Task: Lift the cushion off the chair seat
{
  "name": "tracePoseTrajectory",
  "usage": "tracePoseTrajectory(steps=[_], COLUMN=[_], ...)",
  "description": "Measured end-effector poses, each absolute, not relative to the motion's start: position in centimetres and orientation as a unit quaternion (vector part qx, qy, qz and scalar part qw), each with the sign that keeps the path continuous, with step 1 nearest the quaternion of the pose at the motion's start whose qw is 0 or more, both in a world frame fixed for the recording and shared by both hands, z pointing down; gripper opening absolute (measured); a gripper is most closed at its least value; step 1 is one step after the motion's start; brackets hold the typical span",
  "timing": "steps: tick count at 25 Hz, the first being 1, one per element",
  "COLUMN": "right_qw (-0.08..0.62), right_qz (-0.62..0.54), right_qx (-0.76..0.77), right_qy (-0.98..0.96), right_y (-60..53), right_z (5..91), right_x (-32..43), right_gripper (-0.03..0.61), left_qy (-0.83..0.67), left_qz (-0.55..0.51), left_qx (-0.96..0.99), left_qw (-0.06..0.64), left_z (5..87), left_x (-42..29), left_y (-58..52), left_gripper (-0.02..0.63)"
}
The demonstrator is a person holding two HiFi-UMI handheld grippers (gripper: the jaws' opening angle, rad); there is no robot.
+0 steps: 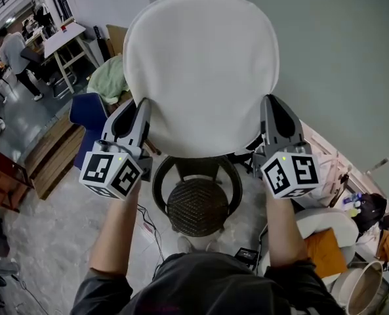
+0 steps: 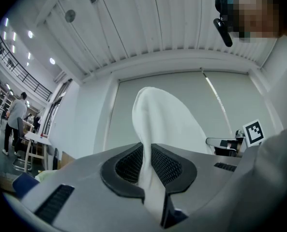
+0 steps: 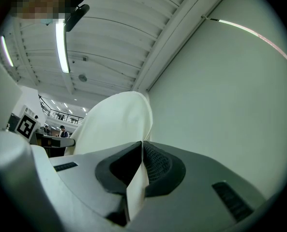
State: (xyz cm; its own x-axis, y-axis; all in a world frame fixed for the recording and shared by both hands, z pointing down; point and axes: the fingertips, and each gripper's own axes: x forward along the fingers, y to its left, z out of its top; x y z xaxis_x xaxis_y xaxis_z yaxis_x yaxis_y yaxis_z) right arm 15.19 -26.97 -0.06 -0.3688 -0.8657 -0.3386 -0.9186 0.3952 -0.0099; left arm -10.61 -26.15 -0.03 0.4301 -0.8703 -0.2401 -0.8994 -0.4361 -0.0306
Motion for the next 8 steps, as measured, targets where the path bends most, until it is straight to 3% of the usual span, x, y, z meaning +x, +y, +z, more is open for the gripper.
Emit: tracePoseTrajectory(steps=[8], right_qw=[0.149], right_qz=[0.088], right_qx=[-0.544], right_qy=[0.821], right_y=[-26.84], right_z=[0.33], right_x=[15.74], right_gripper=[0.020], left_qy=[0.525], left_qz=[0.094], left_qx=[-0.842], left_qw=[0.076], left_z=[0.37], left_x=[-10.08], left_y=[-25.98], left_gripper=[0.060])
